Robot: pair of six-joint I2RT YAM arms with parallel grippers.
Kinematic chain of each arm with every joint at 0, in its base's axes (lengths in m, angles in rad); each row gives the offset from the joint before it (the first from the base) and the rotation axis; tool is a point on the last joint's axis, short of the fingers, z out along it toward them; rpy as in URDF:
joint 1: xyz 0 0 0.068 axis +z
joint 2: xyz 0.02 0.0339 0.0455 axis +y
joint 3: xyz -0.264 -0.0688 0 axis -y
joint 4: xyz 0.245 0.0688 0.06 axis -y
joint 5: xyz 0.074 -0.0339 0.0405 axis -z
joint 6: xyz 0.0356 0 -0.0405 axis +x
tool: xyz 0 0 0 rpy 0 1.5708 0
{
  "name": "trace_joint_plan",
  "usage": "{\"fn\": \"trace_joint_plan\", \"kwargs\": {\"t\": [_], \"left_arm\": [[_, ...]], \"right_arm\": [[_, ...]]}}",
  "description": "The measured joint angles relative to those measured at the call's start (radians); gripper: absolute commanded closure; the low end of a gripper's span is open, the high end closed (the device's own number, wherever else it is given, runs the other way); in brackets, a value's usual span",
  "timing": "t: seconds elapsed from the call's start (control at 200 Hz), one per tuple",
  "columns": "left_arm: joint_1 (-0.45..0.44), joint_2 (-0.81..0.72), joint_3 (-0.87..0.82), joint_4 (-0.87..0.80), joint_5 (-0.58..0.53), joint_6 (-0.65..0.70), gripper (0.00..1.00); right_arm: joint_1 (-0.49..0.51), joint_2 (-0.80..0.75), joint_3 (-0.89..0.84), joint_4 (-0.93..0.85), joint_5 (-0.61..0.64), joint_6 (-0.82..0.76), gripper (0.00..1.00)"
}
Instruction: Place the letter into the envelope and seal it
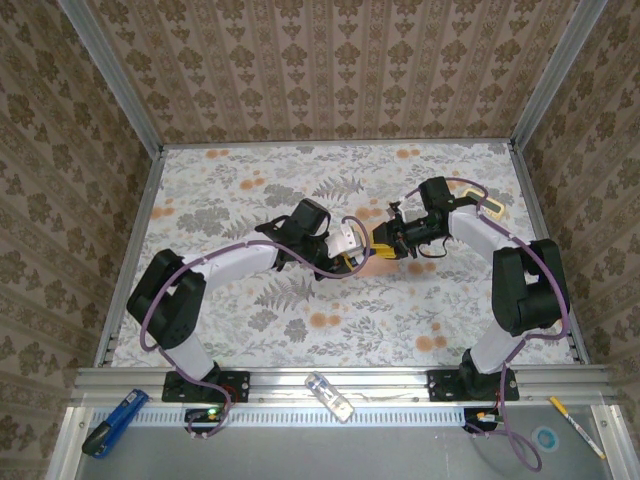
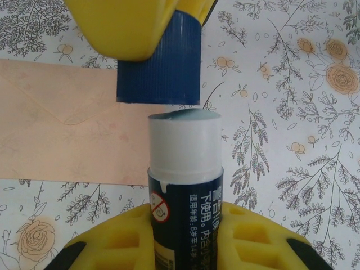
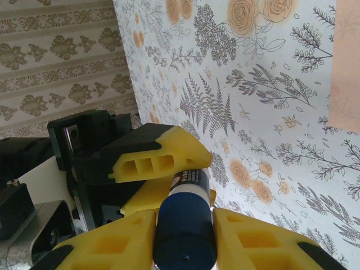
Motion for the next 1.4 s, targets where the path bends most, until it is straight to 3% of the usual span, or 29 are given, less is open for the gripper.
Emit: {"fn": "trace_joint_plan", "kwargs": {"t": [0.795,1.4], "left_arm": [[0.000,0.006,0.009,-0.008,0.002,0.004,1.00],[0.000,0.020,0.015,-0.014,0.010,0.003,1.00]], "right_arm": [[0.013,0.000,0.002,-0.064,0.012,-0.051,0.69],[0.051,0.023,0.010,-0.023,0.040,0.006,0.69]]}}
